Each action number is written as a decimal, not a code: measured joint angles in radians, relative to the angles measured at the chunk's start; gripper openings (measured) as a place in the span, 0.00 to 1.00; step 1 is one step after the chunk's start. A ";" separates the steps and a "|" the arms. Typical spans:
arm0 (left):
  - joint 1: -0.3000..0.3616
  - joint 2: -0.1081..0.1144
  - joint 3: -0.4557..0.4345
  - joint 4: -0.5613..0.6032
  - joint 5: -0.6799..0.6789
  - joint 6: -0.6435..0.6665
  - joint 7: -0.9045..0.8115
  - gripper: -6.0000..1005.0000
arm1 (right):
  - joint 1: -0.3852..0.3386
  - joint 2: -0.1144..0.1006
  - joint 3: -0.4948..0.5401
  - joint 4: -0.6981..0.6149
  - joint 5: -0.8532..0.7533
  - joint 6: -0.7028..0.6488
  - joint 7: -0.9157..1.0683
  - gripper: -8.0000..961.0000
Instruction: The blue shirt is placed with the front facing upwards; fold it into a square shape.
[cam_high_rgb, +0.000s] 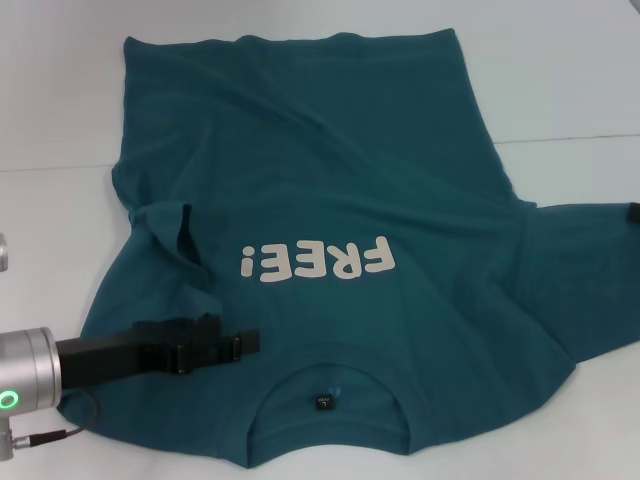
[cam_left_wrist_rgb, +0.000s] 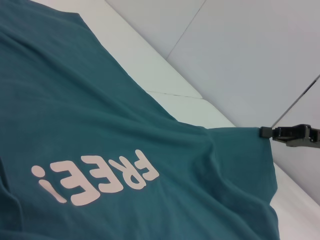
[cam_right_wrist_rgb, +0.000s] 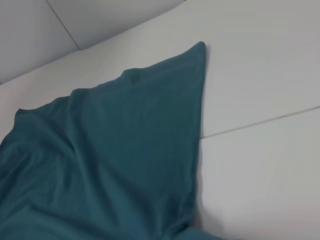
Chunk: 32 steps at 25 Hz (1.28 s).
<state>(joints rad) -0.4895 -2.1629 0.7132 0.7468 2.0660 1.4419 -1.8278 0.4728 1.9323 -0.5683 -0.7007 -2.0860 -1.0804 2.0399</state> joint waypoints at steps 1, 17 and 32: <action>0.000 0.000 0.000 0.000 0.000 0.000 0.000 0.88 | 0.004 -0.001 0.001 0.000 0.000 -0.001 -0.002 0.01; -0.004 0.001 -0.003 -0.023 0.000 -0.007 -0.001 0.88 | 0.070 -0.006 -0.008 -0.015 0.000 0.015 -0.032 0.01; -0.005 0.000 -0.003 -0.026 0.000 -0.009 -0.001 0.87 | 0.077 0.007 -0.014 -0.016 0.000 -0.009 -0.033 0.01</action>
<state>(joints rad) -0.4950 -2.1628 0.7103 0.7209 2.0656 1.4326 -1.8285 0.5496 1.9392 -0.5822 -0.7168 -2.0863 -1.0892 2.0064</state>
